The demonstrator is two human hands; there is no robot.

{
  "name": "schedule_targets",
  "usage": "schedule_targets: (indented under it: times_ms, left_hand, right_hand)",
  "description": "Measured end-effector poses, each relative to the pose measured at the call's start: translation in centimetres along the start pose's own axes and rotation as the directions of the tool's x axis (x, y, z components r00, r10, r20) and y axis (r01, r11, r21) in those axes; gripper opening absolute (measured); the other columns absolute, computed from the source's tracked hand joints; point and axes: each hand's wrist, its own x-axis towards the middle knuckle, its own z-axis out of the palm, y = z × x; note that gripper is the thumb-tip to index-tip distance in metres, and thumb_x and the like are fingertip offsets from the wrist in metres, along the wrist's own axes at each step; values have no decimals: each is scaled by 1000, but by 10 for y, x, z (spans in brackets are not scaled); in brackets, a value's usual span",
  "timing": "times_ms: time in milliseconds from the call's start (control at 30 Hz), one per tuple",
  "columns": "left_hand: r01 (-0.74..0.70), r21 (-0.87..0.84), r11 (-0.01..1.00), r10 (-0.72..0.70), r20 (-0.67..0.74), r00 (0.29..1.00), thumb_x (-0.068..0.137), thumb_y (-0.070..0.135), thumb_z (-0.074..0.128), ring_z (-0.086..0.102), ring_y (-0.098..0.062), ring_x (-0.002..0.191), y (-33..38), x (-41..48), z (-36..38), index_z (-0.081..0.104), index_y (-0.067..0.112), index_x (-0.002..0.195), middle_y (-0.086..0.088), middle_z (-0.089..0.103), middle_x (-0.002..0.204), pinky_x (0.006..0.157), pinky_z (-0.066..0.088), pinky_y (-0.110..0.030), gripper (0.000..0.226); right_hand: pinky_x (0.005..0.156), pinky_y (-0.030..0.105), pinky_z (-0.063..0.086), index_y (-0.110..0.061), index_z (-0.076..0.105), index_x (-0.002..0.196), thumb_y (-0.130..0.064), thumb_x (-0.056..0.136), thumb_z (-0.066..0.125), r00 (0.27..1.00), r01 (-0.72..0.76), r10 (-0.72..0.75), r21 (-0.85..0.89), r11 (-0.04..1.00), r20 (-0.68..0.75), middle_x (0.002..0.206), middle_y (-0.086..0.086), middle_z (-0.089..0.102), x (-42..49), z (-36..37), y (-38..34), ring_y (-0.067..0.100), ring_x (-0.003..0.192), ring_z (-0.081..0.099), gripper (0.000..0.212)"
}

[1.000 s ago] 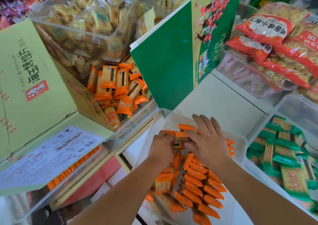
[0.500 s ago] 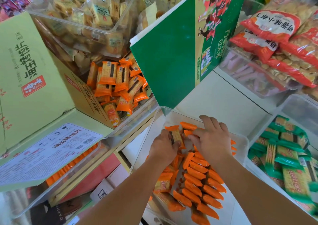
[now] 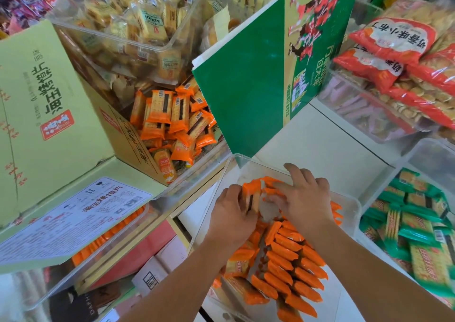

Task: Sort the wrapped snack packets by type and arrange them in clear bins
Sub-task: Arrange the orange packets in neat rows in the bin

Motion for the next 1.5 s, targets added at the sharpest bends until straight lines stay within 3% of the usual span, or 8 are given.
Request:
schedule_targets:
  times_ms: [133, 233, 600, 733, 933, 1133, 1267, 1500]
  left_hand:
    - [-121, -149, 981, 113, -61, 992, 84, 18, 65, 52, -11, 84, 7, -18, -10, 52, 33, 95, 14, 51, 90, 67, 39, -21, 22]
    - [-190, -259, 947, 197, 3, 980, 86, 12, 69, 55, -11, 90, 14, -27, -16, 58, 36, 95, 14, 54, 94, 71, 42, -21, 28]
    - [-6, -499, 867, 85, 136, 987, 78, 10, 78, 60, 7, 104, 55, -61, -37, 65, 54, 108, 30, 64, 106, 88, 59, -30, 55]
    - [15, -518, 855, 87, 172, 981, 75, 18, 75, 62, 2, 105, 54, -65, -42, 69, 42, 117, 25, 67, 105, 94, 58, -42, 49]
    - [-49, -453, 890, 117, 124, 985, 93, 17, 74, 64, 2, 106, 46, -70, -40, 70, 41, 111, 22, 71, 107, 98, 56, -38, 31]
    - [-152, 203, 967, 174, -95, 980, 95, 26, 67, 52, -15, 128, 4, -52, -58, 63, 25, 135, 9, 59, 136, 102, 50, -35, 40]
    - [-82, 429, 899, 129, -82, 988, 95, 26, 63, 45, -23, 132, -23, -48, -60, 50, 25, 148, 2, 52, 143, 103, 48, -38, 54]
    - [-11, 182, 983, 28, -90, 996, 94, 3, 47, 67, -23, 78, -43, -34, -61, 50, 26, 148, -2, 71, 84, 72, 59, -44, 58]
  right_hand:
    - [108, 59, 40, -34, 68, 128, -44, 94, 60, 979, 71, 52, 566, 821, -199, 155, 3, 42, -9, -20, -6, 27, 143, 40, 36]
    - [107, 25, 41, -53, 53, 139, -52, 94, 63, 999, -38, 3, 857, 514, 42, 155, -20, 37, -22, -52, -8, -1, 141, 38, 46]
    - [96, 29, 54, -48, 50, 135, -22, 98, 67, 966, -209, 200, 952, 222, 166, 124, -18, 64, -75, -76, -9, 5, 113, 64, 49]
    - [90, 6, 42, -40, 52, 137, -26, 98, 65, 968, -241, 168, 870, 430, 185, 127, -16, 55, -78, -89, -7, 1, 118, 53, 44]
    - [97, 23, 44, -35, 58, 132, -33, 96, 68, 962, -265, 79, 815, 515, 263, 123, -18, 63, -79, -96, 4, 3, 116, 57, 37]
    - [74, 7, 45, -33, 66, 105, -20, 87, 74, 989, -142, 113, 845, 515, 98, 99, -12, 69, -44, -94, -10, -6, 90, 62, 24]
    - [78, 41, 58, -34, 62, 105, -38, 87, 68, 996, -83, 21, 783, 617, 89, 95, -10, 64, -8, -72, -35, 13, 88, 64, 19]
    - [95, 36, 51, -25, 56, 135, -41, 97, 64, 995, -67, 22, 465, 883, 102, 127, -2, 64, 15, -19, -51, 21, 118, 59, 42]
